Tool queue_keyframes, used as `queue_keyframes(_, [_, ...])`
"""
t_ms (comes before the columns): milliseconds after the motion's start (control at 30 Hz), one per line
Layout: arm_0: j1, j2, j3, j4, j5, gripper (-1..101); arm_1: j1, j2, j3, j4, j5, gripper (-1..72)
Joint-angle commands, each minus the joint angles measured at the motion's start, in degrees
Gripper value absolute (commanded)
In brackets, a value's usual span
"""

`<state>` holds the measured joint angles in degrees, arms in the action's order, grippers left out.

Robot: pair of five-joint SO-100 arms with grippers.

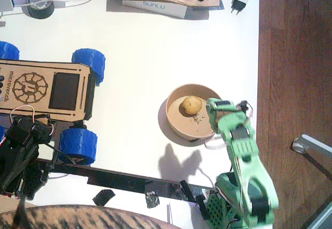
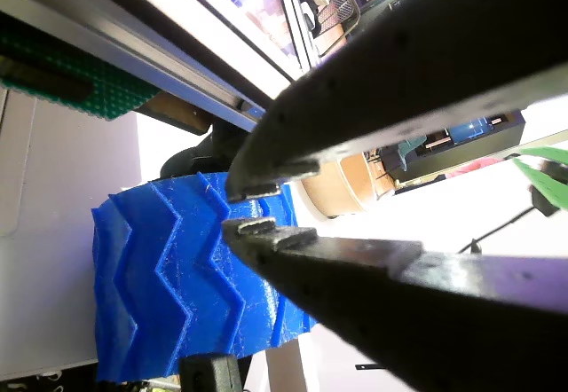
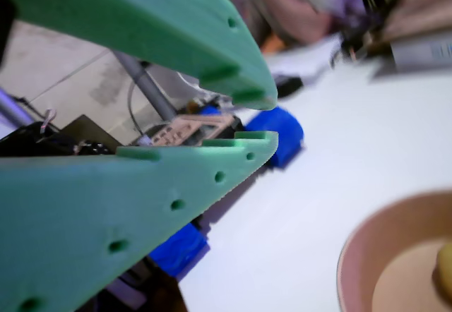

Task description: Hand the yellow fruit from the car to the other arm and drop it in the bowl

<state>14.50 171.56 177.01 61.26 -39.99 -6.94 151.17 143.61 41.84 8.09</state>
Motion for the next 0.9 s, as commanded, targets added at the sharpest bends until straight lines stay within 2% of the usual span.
queue_keyframes(0, [-0.2, 0.1, 0.1, 0.8, 0.0, 0, 0.7, 10.2, 3.7, -1.4, -1.2, 0.2])
queue_keyframes(433, [-0.2, 0.1, 0.1, 0.8, 0.0, 0, 5.2, 30.9, 16.4, -1.6, -3.1, 0.1])
queue_keyframes(867, [-0.2, 0.1, 0.1, 0.8, 0.0, 0, 5.9, 34.9, 21.3, -0.7, -1.4, 0.1])
